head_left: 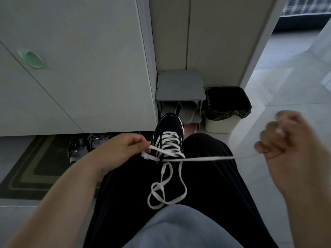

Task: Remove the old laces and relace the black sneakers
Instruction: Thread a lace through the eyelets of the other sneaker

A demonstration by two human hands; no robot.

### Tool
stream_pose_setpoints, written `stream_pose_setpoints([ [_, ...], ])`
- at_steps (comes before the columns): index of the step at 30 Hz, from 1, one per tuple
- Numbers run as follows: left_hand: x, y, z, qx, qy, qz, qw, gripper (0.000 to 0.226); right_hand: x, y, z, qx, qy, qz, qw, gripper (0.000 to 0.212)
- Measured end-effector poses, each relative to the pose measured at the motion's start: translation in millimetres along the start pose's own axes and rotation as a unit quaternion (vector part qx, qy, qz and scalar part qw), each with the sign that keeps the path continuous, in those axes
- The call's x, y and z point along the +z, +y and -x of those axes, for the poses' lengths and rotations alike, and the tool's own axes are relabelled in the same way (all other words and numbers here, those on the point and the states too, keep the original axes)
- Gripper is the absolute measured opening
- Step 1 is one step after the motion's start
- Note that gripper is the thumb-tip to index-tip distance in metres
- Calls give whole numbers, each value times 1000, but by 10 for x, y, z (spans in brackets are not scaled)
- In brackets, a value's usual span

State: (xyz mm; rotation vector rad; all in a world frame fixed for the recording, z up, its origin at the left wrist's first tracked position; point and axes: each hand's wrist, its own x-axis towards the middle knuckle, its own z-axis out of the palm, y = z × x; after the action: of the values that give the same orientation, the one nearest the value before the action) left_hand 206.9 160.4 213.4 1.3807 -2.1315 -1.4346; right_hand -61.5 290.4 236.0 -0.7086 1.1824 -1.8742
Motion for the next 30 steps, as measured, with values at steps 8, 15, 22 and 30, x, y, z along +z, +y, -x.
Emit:
stream_pose_setpoints([
  [8,100,-23,-5,-39,35,130,990,29,556,1003,181,-110,-244,614,743,20],
  [15,123,-79,-16,-30,68,201,977,14,470,970,101,-76,-189,525,827,11],
  [22,269,-212,-91,3,57,-21,998,24,354,593,116,115,2,-17,993,37],
  [30,528,-254,-66,81,173,-206,960,10,272,602,61,123,25,-183,975,25],
])
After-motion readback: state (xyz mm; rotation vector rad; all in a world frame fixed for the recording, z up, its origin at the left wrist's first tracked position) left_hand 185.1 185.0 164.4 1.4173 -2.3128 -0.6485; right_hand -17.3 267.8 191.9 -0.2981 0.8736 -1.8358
